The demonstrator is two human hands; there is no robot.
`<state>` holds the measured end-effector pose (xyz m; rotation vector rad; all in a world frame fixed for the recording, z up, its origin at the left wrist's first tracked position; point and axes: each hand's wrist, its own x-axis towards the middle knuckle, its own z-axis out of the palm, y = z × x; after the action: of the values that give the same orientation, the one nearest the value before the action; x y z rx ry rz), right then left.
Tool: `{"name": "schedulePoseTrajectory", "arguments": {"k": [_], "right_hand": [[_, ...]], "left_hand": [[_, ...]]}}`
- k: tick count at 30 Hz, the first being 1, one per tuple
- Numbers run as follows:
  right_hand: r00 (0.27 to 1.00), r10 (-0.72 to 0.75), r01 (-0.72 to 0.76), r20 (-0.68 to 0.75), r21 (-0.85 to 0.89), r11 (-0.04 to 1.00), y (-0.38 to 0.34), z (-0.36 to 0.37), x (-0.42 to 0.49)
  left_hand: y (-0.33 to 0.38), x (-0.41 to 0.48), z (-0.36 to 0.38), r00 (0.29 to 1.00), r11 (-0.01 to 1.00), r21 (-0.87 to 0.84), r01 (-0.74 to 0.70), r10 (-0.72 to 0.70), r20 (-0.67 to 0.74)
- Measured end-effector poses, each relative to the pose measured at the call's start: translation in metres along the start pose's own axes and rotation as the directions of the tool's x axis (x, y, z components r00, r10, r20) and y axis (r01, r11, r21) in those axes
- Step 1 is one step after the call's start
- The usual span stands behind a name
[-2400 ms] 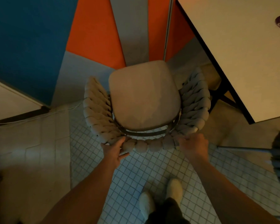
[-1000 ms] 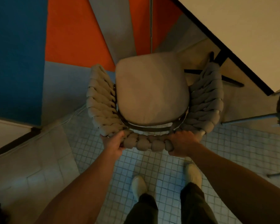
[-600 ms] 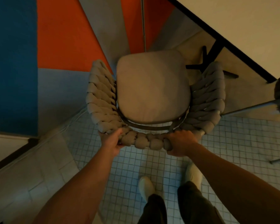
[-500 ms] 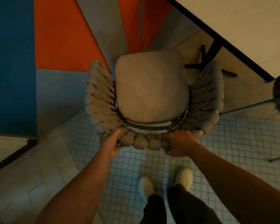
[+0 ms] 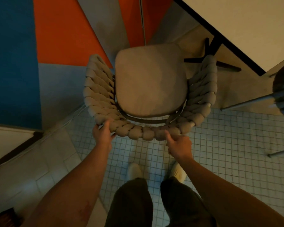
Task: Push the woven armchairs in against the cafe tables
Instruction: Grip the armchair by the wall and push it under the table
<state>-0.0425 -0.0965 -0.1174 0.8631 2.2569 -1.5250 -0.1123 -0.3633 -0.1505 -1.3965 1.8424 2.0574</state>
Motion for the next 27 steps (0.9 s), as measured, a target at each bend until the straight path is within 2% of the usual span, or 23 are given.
{"name": "schedulePoseTrajectory", "arguments": {"k": [1, 2, 3, 6, 9, 11, 18, 22, 27], "right_hand": [[0.968, 0.248, -0.249, 0.03, 0.172, 0.953, -0.001, 0.0, 0.0], [0.906, 0.411, -0.421, 0.1, 0.32, 0.849, -0.003, 0.001, 0.002], [0.864, 0.477, -0.499, 0.164, 0.416, 0.76, -0.005, 0.003, 0.006], [0.835, 0.503, -0.51, 0.223, 0.657, 0.555, -0.016, 0.009, 0.025], [0.777, 0.586, -0.524, 0.229, 0.75, 0.403, -0.021, 0.016, 0.044], [0.754, 0.616, -0.532, 0.229, 0.763, 0.367, -0.018, 0.021, 0.049], [0.763, 0.623, -0.468, 0.171, 0.811, 0.351, -0.019, 0.036, 0.045], [0.764, 0.628, -0.428, 0.151, 0.846, 0.319, -0.021, 0.053, 0.033], [0.758, 0.633, -0.393, 0.156, 0.884, 0.253, -0.02, 0.078, 0.021]], "left_hand": [[0.0, 0.0, 0.001, 1.0, 1.0, -0.004, 0.015, -0.015, -0.01], [0.0, 0.002, 0.002, 0.999, 0.999, -0.011, 0.039, -0.039, -0.014], [0.0, 0.005, 0.002, 0.998, 0.998, -0.014, 0.067, -0.068, -0.007], [-0.002, 0.019, 0.003, 0.984, 0.986, -0.012, 0.166, -0.165, 0.066], [-0.004, 0.03, 0.006, 0.948, 0.96, 0.03, 0.279, -0.28, 0.153], [-0.01, 0.043, 0.007, 0.929, 0.945, 0.081, 0.316, -0.326, 0.177], [-0.003, 0.051, 0.011, 0.924, 0.941, 0.156, 0.299, -0.327, 0.199], [0.0, 0.085, 0.0, 0.916, 0.932, 0.218, 0.289, -0.336, 0.22], [0.028, 0.089, -0.002, 0.93, 0.938, 0.263, 0.227, -0.29, 0.228]]}}
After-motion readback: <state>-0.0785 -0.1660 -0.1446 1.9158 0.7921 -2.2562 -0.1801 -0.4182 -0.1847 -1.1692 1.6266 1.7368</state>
